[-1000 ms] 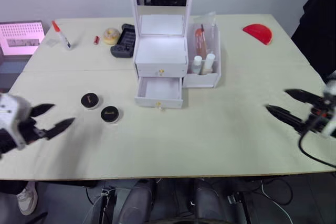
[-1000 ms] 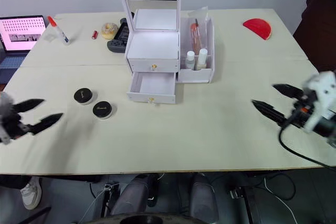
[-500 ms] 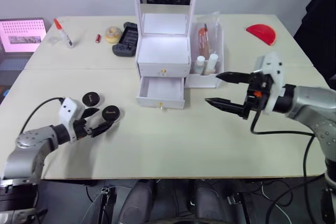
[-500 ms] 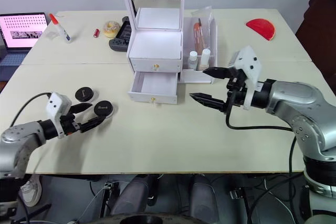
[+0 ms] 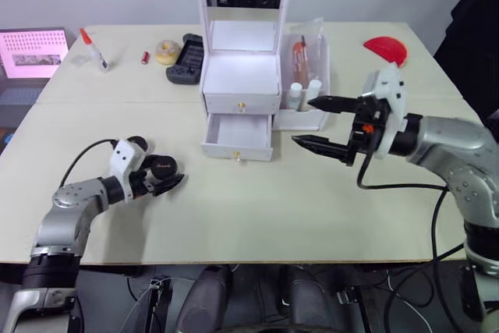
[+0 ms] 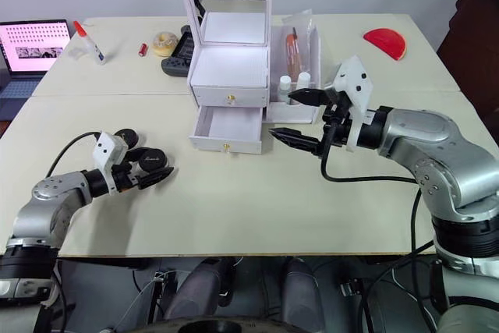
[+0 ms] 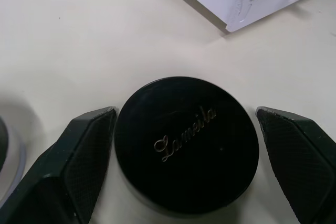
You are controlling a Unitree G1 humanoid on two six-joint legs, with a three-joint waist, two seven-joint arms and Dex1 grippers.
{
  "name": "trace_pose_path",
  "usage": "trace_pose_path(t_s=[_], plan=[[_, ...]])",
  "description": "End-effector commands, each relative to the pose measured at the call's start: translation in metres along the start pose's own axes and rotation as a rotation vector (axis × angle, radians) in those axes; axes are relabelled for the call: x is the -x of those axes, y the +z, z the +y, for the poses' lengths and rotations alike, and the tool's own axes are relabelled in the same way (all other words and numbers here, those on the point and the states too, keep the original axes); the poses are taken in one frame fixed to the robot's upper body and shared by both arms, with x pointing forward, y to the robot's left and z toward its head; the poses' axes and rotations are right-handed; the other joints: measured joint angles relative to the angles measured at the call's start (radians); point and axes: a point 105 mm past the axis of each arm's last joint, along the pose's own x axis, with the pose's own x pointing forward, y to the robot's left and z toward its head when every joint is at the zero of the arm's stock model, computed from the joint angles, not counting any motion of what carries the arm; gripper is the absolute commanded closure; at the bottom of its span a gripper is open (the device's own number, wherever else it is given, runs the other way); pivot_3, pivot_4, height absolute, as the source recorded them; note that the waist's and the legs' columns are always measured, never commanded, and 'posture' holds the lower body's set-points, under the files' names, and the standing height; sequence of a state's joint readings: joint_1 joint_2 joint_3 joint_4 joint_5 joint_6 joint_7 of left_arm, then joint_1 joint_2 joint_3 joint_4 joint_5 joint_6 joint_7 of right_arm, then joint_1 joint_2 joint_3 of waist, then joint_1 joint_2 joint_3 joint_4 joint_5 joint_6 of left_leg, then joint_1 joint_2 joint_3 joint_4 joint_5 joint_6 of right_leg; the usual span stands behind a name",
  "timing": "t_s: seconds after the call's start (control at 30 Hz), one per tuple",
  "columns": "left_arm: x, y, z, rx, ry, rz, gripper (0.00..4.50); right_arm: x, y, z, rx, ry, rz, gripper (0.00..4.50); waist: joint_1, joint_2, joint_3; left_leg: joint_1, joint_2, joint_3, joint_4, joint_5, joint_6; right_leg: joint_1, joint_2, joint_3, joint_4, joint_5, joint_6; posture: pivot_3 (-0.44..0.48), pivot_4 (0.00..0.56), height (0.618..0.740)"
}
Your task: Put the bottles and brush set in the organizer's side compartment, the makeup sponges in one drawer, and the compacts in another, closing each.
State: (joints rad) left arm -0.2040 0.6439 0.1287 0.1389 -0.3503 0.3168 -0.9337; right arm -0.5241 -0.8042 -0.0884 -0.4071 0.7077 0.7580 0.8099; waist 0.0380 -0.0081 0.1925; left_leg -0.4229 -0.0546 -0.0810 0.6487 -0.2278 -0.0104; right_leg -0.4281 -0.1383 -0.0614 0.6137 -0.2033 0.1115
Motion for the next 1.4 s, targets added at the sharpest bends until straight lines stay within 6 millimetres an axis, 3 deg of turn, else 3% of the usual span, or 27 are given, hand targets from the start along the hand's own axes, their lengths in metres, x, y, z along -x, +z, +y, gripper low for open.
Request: trace_pose_path(t_s=[0.03, 0.07, 0.23, 0.37, 0.43, 0.57, 0.73, 1.1, 1.4], plan=[[-0.003, 0.0, -0.009, -0.011, -0.042, 0.007, 1.36, 0.0, 0.012, 0.001, 0.047, 0.006, -0.033, 0.0, 0.0, 0.0, 0.0, 0.0, 0.0, 0.0, 0.0, 0.0, 0.0, 0.0, 0.0, 0.0, 0.0, 0.0, 0.0, 0.0, 0.15, 0.737], [-0.003, 0.0, -0.009, -0.01, -0.043, 0.008, 1.8, -0.001, 0.012, 0.002, 0.048, 0.011, -0.035, 0.0, 0.0, 0.0, 0.0, 0.0, 0.0, 0.0, 0.0, 0.0, 0.0, 0.0, 0.0, 0.0, 0.0, 0.0, 0.0, 0.0, 0.15, 0.737], [-0.001, 0.0, -0.011, -0.017, -0.055, 0.013, 1.79, -0.003, 0.013, 0.004, 0.045, 0.04, -0.047, 0.0, -0.001, 0.0, 0.0, 0.0, 0.0, 0.0, 0.0, 0.0, 0.0, 0.0, 0.0, 0.001, 0.0, 0.0, 0.0, 0.0, 0.15, 0.737], [0.002, 0.013, -0.01, -0.039, -0.062, -0.014, 1.79, -0.004, 0.011, 0.004, 0.046, 0.06, -0.042, 0.0, -0.001, 0.0, 0.0, 0.0, 0.0, 0.0, 0.0, 0.0, 0.0, 0.0, 0.0, 0.001, 0.0, 0.0, 0.0, 0.0, 0.15, 0.737], [0.003, 0.033, -0.011, -0.045, -0.075, -0.062, 1.79, -0.005, 0.011, 0.004, 0.037, 0.074, -0.049, 0.0, -0.001, 0.0, 0.0, 0.0, 0.0, 0.0, 0.0, 0.0, 0.0, 0.0, 0.001, 0.001, 0.0, 0.0, 0.0, 0.0, 0.15, 0.737], [-0.002, 0.092, -0.022, -0.068, -0.163, -0.186, 1.79, -0.006, 0.015, 0.008, 0.01, 0.127, -0.094, 0.0, 0.002, -0.002, 0.001, -0.001, 0.001, -0.002, 0.001, 0.0, -0.001, 0.0, 0.003, 0.001, 0.0, 0.0, 0.0, 0.0, 0.15, 0.737], [-0.021, 0.123, -0.032, -0.09, -0.238, -0.225, 1.79, -0.009, 0.011, 0.008, 0.02, 0.155, -0.097, 0.0, -0.009, -0.002, 0.001, 0.0, 0.0, 0.0, 0.001, 0.001, -0.001, 0.0, 0.003, 0.002, 0.0, 0.001, -0.001, 0.0, 0.15, 0.737], [-0.075, 0.116, -0.032, -0.117, -0.271, -0.161, 1.79, -0.013, 0.016, 0.016, 0.045, 0.148, -0.114, 0.0, -0.027, -0.003, 0.002, 0.001, 0.001, 0.0, 0.0, 0.001, 0.0, 0.0, 0.004, 0.002, 0.001, 0.001, 0.0, 0.0, 0.15, 0.737], [-0.089, 0.105, -0.031, -0.137, -0.277, -0.107, 1.79, -0.009, 0.017, 0.018, 0.038, 0.109, -0.118, 0.0, -0.026, -0.003, 0.002, 0.001, 0.0, 0.0, 0.0, 0.001, 0.0, 0.0, 0.004, 0.003, 0.001, 0.001, 0.0, 0.0, 0.15, 0.737]])
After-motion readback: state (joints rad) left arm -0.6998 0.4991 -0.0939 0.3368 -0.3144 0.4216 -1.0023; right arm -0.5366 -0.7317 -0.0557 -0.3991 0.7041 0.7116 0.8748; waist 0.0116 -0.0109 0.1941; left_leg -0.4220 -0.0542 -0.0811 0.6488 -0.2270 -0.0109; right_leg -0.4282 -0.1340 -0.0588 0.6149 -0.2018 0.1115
